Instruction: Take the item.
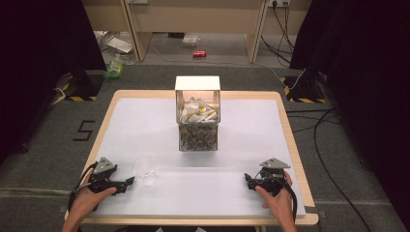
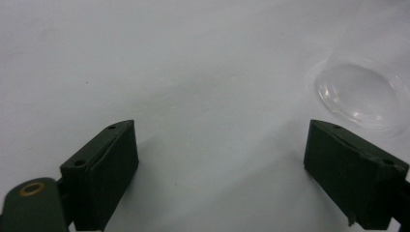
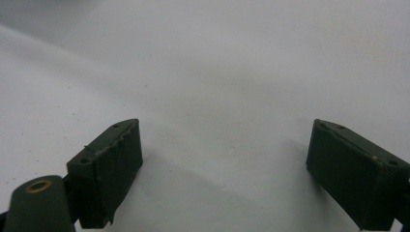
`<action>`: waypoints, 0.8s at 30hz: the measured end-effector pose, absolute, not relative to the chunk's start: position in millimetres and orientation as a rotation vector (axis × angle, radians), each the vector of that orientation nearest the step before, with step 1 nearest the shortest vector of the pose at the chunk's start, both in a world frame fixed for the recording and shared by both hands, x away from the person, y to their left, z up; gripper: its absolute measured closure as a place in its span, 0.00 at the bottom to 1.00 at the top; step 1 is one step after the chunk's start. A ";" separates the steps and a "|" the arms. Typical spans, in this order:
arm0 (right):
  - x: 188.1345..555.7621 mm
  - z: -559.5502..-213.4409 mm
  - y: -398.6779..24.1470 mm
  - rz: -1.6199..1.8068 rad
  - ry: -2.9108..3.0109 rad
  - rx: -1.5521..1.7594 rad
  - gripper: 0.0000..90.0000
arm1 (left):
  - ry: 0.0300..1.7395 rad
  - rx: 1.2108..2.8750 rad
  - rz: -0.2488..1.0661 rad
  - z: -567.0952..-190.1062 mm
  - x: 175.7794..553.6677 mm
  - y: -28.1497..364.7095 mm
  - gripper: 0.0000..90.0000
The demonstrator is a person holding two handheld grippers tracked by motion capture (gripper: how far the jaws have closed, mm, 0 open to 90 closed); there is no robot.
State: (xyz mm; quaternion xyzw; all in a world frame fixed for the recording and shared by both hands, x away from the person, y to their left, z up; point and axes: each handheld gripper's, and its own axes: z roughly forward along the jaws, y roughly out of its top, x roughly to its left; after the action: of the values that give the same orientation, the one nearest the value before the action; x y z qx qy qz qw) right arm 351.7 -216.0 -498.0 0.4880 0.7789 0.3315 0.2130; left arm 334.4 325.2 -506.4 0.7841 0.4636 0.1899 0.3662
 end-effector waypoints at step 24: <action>351.6 -498.1 -215.8 0.920 2.160 1.352 0.15 | 1.190 1.906 0.505 -473.8 328.7 335.9 0.17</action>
State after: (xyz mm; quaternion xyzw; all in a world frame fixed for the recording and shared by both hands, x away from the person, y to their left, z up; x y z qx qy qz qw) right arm 351.6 -215.8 -498.1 0.4875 0.7786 0.3318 0.2145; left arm 328.7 335.9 -473.8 0.7559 0.4718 0.2003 0.4072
